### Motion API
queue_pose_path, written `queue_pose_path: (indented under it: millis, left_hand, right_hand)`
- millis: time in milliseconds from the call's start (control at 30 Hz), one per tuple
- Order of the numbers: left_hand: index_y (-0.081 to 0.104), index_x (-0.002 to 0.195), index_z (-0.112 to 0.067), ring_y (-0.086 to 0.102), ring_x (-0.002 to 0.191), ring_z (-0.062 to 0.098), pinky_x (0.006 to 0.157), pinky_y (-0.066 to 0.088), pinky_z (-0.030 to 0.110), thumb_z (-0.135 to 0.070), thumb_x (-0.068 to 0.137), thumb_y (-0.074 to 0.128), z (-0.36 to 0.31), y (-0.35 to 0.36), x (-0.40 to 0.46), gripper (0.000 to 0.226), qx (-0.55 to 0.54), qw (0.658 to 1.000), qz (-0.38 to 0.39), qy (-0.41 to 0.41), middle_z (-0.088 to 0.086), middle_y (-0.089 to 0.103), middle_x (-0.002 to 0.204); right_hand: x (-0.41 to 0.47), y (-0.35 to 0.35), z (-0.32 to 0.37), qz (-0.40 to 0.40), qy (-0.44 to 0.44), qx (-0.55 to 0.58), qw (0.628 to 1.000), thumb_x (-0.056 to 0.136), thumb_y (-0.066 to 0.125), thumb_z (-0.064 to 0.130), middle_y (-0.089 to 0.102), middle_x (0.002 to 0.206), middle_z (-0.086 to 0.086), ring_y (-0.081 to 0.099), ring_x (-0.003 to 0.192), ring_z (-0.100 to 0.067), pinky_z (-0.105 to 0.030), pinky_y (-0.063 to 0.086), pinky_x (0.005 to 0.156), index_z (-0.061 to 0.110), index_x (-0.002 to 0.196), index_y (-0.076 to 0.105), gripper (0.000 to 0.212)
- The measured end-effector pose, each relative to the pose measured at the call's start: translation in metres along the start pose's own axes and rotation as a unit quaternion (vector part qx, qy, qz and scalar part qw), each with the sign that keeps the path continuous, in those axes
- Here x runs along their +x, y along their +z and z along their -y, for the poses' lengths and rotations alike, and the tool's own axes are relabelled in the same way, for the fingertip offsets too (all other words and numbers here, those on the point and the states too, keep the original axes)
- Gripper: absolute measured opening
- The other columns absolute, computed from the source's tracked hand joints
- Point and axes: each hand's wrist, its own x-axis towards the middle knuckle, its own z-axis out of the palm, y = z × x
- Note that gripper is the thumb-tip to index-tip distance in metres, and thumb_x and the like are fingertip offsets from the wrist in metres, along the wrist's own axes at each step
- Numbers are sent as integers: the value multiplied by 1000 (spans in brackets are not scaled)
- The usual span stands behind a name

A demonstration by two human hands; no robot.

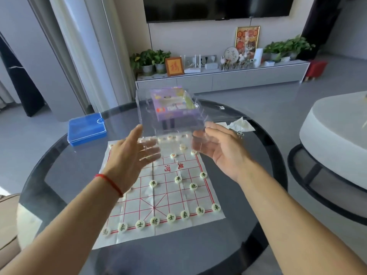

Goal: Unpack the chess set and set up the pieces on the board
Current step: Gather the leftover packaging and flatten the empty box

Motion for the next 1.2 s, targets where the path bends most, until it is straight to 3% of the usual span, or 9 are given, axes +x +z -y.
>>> queue_pose_path:
  millis: [133, 200, 267, 367, 467, 800, 933, 1033, 1200]
  left_hand:
    - [46, 129, -3, 68, 105, 44, 89, 56, 56, -30, 104, 47, -5, 9, 2, 36, -132, 988, 69, -50, 26, 68, 118]
    - [47, 124, -2, 68, 103, 44, 89, 56, 57, -24, 105, 47, -4, 11, 5, 29, -125, 990, 62, -22, 26, 68, 118]
    - [48, 123, -5, 68, 103, 45, 93, 53, 59, -21, 104, 49, -2, 8, 8, 24, -119, 991, 59, -24, 27, 67, 119]
    - [50, 123, -6, 68, 104, 45, 93, 53, 61, -21, 103, 51, 3, 6, 13, 24, -102, 993, 56, -29, 27, 65, 122]
    - [50, 128, -3, 68, 104, 45, 92, 53, 61, -22, 103, 52, 5, 7, 14, 32, -99, 993, 53, -36, 27, 64, 123]
    - [51, 127, -3, 69, 104, 43, 91, 55, 58, -22, 103, 52, 10, 12, 8, 31, -83, 995, 54, -21, 26, 65, 123]
    - [54, 118, -5, 69, 104, 43, 91, 55, 58, -22, 102, 54, 17, 27, -6, 23, -65, 994, 82, -24, 26, 65, 122]
    - [55, 114, -4, 68, 104, 44, 93, 53, 60, -21, 100, 56, 28, 47, -24, 22, -47, 992, 112, -38, 27, 66, 120]
    - [55, 126, 5, 65, 106, 49, 94, 51, 63, -20, 101, 55, 55, 99, -46, 36, -2, 987, 138, -78, 31, 63, 121]
  right_hand:
    - [21, -3, -11, 18, 8, -103, 994, 104, 57, 20, 72, 117, -16, 73, 90, -30, -40, 61, 76, 7, 130, 57, 29]
    - [35, -14, -9, -69, -47, -284, 955, 105, 52, 37, 76, 112, -5, 72, 89, -21, -39, 60, 76, 15, 120, 67, 31]
    - [50, -41, -9, -199, -131, -499, 833, 102, 53, 28, 75, 112, -1, 70, 99, -22, -37, 56, 83, 16, 114, 72, 25]
    - [67, -83, -22, -186, -124, -710, 668, 98, 52, 12, 69, 120, -12, 60, 115, -36, -37, 49, 82, 11, 117, 71, 27]
    - [71, -97, -37, -129, -91, -789, 594, 102, 55, 16, 62, 133, -9, 48, 128, -33, -44, 49, 96, 14, 131, 66, 32]
    - [53, -88, -22, -164, -106, -733, 652, 95, 56, 1, 74, 99, -14, 66, 102, -36, -42, 58, 81, -2, 105, 70, 18]
    - [36, -101, 8, -262, -109, -581, 763, 94, 46, 13, 74, 95, -14, 72, 86, -37, -51, 61, 78, 6, 102, 74, 30]
    - [11, -112, 38, -308, -110, -374, 868, 100, 46, 8, 68, 90, -7, 70, 69, -19, -37, 63, 66, 9, 104, 74, 28]
    - [-52, -111, 75, -237, -138, -373, 886, 102, 51, 6, 71, 97, -14, 73, 71, -22, -34, 63, 70, 10, 101, 76, 26]
